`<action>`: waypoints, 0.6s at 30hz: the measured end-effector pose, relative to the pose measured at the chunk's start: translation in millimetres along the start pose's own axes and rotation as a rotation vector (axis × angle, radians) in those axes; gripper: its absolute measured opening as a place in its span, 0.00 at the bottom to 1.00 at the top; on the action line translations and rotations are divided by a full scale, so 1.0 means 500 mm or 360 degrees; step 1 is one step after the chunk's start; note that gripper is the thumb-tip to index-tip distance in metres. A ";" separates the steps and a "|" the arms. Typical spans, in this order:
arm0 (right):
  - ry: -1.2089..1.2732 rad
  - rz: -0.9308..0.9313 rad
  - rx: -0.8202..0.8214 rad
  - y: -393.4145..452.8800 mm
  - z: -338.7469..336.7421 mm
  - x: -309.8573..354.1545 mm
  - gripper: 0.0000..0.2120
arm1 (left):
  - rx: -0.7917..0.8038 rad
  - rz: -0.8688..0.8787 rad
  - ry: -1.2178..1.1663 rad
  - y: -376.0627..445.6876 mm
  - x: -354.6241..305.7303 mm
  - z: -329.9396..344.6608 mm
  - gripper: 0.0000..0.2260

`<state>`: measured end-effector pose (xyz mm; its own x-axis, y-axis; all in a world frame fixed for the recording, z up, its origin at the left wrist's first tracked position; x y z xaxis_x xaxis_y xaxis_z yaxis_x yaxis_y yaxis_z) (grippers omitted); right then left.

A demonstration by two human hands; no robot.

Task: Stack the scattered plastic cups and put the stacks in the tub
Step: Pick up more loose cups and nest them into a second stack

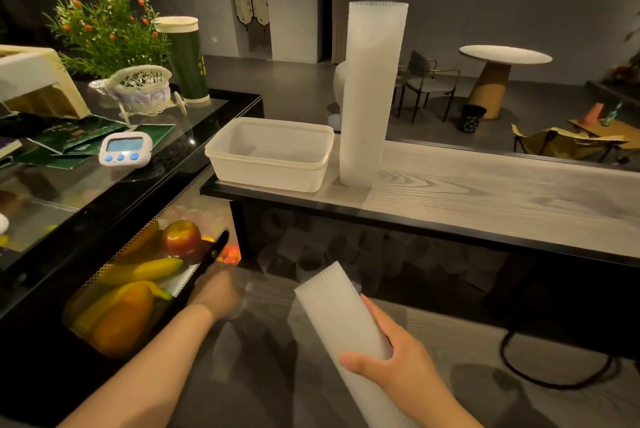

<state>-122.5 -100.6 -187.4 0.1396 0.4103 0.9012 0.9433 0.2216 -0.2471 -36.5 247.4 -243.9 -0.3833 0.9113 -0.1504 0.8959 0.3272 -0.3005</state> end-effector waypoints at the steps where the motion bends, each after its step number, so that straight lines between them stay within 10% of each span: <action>1: -0.0003 0.0020 -0.0010 0.000 -0.003 -0.006 0.41 | 0.0077 -0.0026 0.0082 0.011 0.020 0.041 0.31; 9: -0.0052 0.0205 0.0031 0.015 0.016 -0.033 0.44 | -0.0071 -0.0066 0.0029 -0.009 0.029 0.084 0.24; 18: -0.0069 0.0171 0.0169 0.034 0.035 -0.021 0.52 | -0.0329 -0.0136 -0.0977 -0.018 0.023 -0.001 0.07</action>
<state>-113.1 -85.7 -207.6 0.2230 0.4740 0.8518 0.8860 0.2658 -0.3799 -48.9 255.0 -242.3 -0.4589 0.5916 -0.6628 0.8579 0.4892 -0.1573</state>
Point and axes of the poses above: each hand's wrist, its own y-axis towards the middle knuckle, its own z-axis out of the palm, x = y × z, the point moved 8 cm from there along y, towards the middle knuckle, and after that the axes turned 8 degrees about y, right-handed, at the moved point
